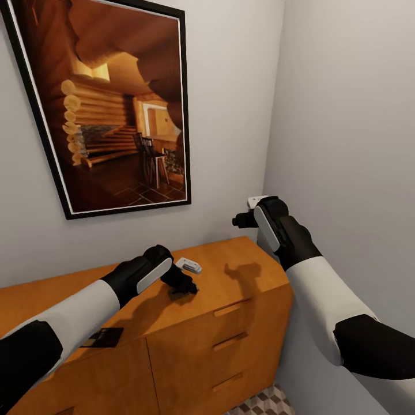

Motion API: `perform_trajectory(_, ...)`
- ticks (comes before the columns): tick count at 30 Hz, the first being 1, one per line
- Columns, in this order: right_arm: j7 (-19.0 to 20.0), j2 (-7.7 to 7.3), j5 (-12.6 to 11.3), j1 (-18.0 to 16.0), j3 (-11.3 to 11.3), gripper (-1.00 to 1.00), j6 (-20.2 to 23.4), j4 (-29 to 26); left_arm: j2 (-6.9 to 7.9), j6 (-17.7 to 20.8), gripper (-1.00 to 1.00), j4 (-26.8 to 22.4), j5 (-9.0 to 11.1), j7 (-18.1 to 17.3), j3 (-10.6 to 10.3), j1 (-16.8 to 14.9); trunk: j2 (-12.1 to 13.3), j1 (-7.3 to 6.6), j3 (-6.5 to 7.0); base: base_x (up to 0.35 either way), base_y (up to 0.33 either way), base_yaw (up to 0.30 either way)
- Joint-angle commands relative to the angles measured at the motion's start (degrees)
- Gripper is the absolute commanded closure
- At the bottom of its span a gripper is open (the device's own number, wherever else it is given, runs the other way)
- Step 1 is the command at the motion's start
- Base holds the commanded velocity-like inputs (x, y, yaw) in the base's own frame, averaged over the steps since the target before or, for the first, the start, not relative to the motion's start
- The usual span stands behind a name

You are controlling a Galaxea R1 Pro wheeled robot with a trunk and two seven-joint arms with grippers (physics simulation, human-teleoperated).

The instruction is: Take the four mousetraps from the cabinet in the bathroom and place them on the bathroom floor. Make sure all four end up on the same floor surface, and ensure that at least two of them are either under or directly next to the same bathroom sink.

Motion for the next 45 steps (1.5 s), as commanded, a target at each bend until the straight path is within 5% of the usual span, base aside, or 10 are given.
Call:
perform_trajectory(1, -0.6, -0.01, -0.6, -0.1, 0.1, -1.0, 0.2, 0.0, 0.05, 0.1, -1.0, -0.1, 0.9, -0.2, -0.3, 5.4, 0.0, 0.01, -0.09, 0.0, 0.0, 0.0)
perform_trajectory(13, -0.6, -0.01, -0.5, -0.1, 0.2, -1.0, 0.2, 0.0, 0.05, 0.0, -1.0, 0.0, 1.2, -0.2, -0.5, 5.4, 0.0, 0.01, -0.09, 0.0, 0.0, 0.0)
perform_trajectory(14, -0.6, -0.01, -0.5, -0.1, 0.2, -1.0, 0.2, 0.0, 0.05, 0.0, 1.0, 0.0, 1.3, -0.2, -0.5, 5.4, 0.0, 0.01, -0.09, 0.0, 0.0, 0.0)
perform_trajectory(45, -0.6, -0.03, -0.7, -0.1, 0.0, -1.0, 0.2, 0.0, 0.01, 0.8, 1.0, 1.3, 0.7, -0.3, -0.2, 5.4, 0.0, 0.01, -0.09, 0.0, 0.0, 0.0)
